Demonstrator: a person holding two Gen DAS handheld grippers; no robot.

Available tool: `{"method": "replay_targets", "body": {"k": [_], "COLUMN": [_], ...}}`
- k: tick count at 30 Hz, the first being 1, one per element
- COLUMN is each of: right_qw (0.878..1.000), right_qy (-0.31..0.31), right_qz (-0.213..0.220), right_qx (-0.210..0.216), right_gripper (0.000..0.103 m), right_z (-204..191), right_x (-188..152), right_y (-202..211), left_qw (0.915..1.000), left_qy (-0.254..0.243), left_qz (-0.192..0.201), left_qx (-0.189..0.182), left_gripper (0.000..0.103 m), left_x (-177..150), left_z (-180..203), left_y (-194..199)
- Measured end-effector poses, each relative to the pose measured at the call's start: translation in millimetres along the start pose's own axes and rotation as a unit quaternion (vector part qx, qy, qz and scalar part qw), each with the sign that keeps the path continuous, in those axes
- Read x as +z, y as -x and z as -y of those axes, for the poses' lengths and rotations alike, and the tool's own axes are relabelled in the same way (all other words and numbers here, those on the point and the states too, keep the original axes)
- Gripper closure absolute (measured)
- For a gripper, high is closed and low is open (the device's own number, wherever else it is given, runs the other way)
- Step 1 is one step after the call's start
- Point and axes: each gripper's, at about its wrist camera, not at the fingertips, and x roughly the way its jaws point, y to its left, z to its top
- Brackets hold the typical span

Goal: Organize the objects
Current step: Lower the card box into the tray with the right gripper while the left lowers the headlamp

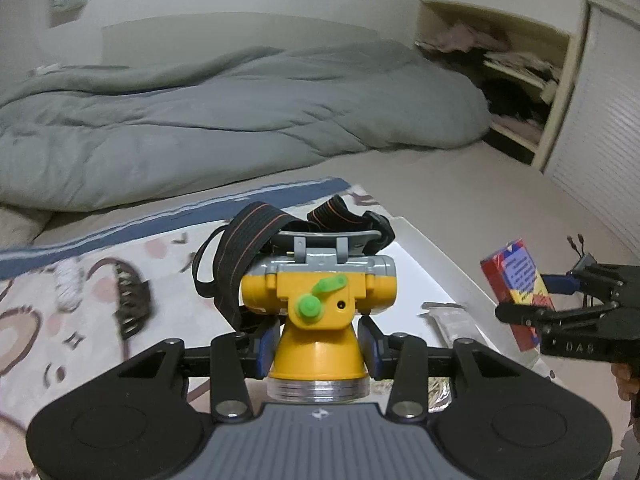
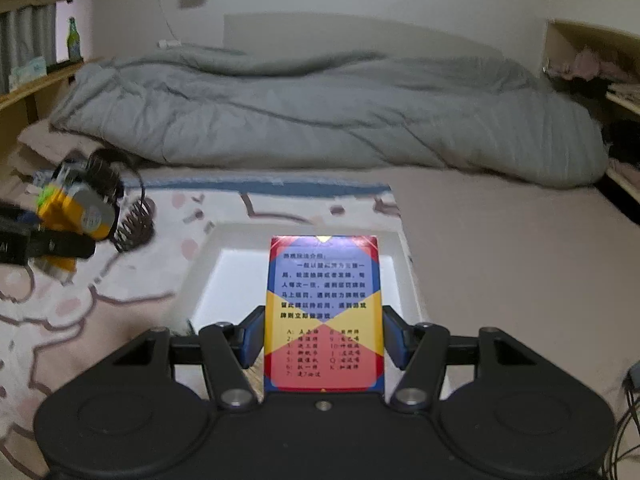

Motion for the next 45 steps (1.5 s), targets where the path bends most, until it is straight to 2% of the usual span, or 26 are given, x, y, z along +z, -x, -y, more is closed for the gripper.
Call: {"method": "replay_targets", "body": {"k": [3, 11, 16, 19, 23, 27, 30, 32, 35, 42, 43, 45], "right_qw": [1.000, 0.998, 0.996, 0.994, 0.994, 0.993, 0.992, 0.992, 0.991, 0.991, 0.992, 0.992], "right_qy": [0.000, 0.019, 0.020, 0.028, 0.034, 0.037, 0.035, 0.031, 0.025, 0.009, 0.000, -0.017], "right_qz": [-0.019, -0.062, -0.091, -0.101, -0.108, -0.116, -0.120, -0.124, -0.128, -0.130, -0.129, -0.127], "right_qx": [-0.009, -0.010, -0.007, -0.003, 0.002, 0.005, 0.006, 0.008, 0.009, 0.014, 0.014, 0.017], "right_gripper": [0.043, 0.043, 0.043, 0.043, 0.043, 0.043, 0.043, 0.043, 0.043, 0.043, 0.042, 0.040], "right_z": [12, 34, 44, 45, 45, 44, 45, 47, 49, 52, 54, 58], "right_x": [-8, -27, -39, -45, -48, -50, -50, -50, -51, -59, -59, -59], "right_y": [-9, -30, -41, -46, -51, -57, -61, -63, -66, -66, -67, -67], "left_qw": [0.9999, 0.9959, 0.9867, 0.9829, 0.9839, 0.9888, 0.9842, 0.9822, 0.9830, 0.9836, 0.9836, 0.9837], "left_qy": [-0.009, -0.075, -0.140, -0.153, -0.131, -0.029, 0.020, 0.032, 0.022, 0.045, 0.049, 0.048], "left_qz": [-0.009, -0.049, -0.082, -0.102, -0.119, -0.135, -0.156, -0.163, -0.155, -0.149, -0.148, -0.147], "left_qx": [-0.009, -0.011, -0.003, -0.003, 0.022, 0.056, 0.082, 0.088, 0.096, 0.091, 0.090, 0.092], "left_gripper": [0.059, 0.059, 0.059, 0.059, 0.059, 0.059, 0.059, 0.059, 0.059, 0.057, 0.055, 0.040], "left_x": [10, 23, 12, 7, 3, 0, -5, -11, -17, -19, -18, -14], "left_z": [7, 25, 39, 44, 39, 18, 11, 10, 14, 13, 13, 14], "left_y": [-21, -75, -113, -136, -162, -179, -188, -189, -185, -179, -177, -171]}}
